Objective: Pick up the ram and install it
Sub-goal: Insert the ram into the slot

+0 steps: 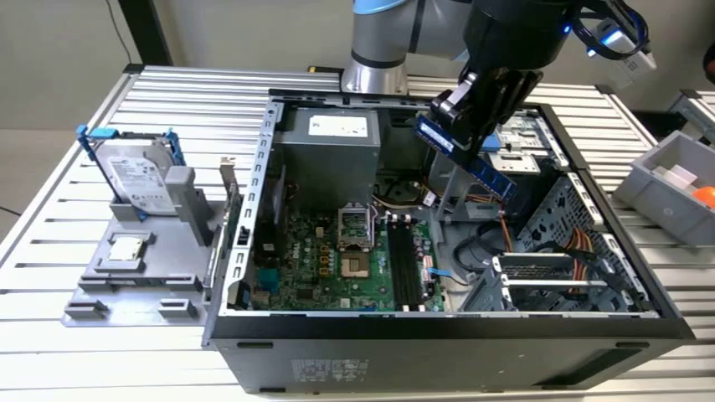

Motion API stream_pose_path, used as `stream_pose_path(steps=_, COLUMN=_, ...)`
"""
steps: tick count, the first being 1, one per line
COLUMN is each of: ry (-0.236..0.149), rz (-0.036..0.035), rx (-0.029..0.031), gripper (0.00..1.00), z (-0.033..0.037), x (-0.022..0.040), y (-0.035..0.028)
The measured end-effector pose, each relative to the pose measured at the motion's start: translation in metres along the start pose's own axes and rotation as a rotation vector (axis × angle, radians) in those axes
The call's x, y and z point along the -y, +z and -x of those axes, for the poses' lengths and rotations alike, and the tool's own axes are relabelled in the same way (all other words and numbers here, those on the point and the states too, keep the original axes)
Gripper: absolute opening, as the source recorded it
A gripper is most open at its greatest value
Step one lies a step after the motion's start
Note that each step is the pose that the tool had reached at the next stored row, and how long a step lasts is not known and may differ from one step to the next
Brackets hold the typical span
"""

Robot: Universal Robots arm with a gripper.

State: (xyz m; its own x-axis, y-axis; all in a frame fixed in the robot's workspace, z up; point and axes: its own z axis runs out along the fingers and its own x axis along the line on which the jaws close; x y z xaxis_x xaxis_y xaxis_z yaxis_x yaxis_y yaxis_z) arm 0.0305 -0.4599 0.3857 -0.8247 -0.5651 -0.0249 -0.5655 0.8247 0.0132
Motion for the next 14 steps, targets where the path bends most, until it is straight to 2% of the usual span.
stream_pose_path(steps=6, ry=0.039, rz=-0.0009, rx=0.0005, gripper=0.0, z=0.0, x=0.0, y=0.0)
stream_pose_path(steps=14, ry=0.112, rz=-0.0027, rx=0.0016, gripper=0.0, z=0.0, x=0.0, y=0.0004)
